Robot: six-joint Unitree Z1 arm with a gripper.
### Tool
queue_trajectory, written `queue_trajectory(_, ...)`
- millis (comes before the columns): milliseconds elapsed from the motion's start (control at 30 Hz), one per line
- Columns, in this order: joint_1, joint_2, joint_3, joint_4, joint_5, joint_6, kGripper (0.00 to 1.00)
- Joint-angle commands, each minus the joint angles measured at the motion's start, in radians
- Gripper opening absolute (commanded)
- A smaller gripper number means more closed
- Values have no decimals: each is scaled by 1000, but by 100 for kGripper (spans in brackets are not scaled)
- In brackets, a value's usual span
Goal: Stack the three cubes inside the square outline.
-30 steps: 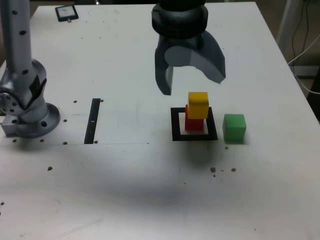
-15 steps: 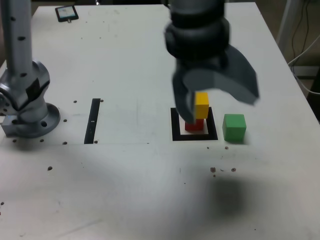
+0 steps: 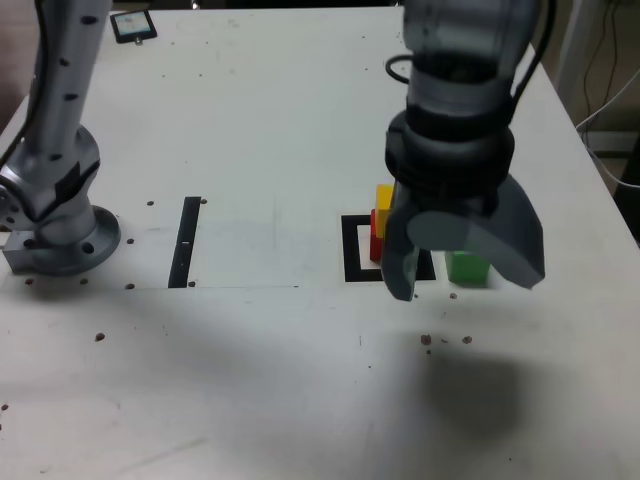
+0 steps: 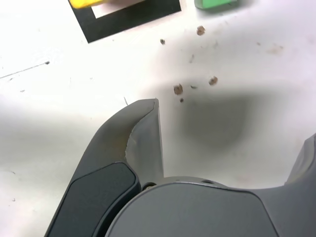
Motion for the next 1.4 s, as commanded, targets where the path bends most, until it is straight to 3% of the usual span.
queue_trajectory(0,3,9,-8,-17,14,3,100)
queue_trajectory(167,14,26,-3,-41,35,15,100)
queue_trajectory(900,95,118,46,-148,40,40,95)
queue_trajectory(1367,108,122,65,-146,72,7,95)
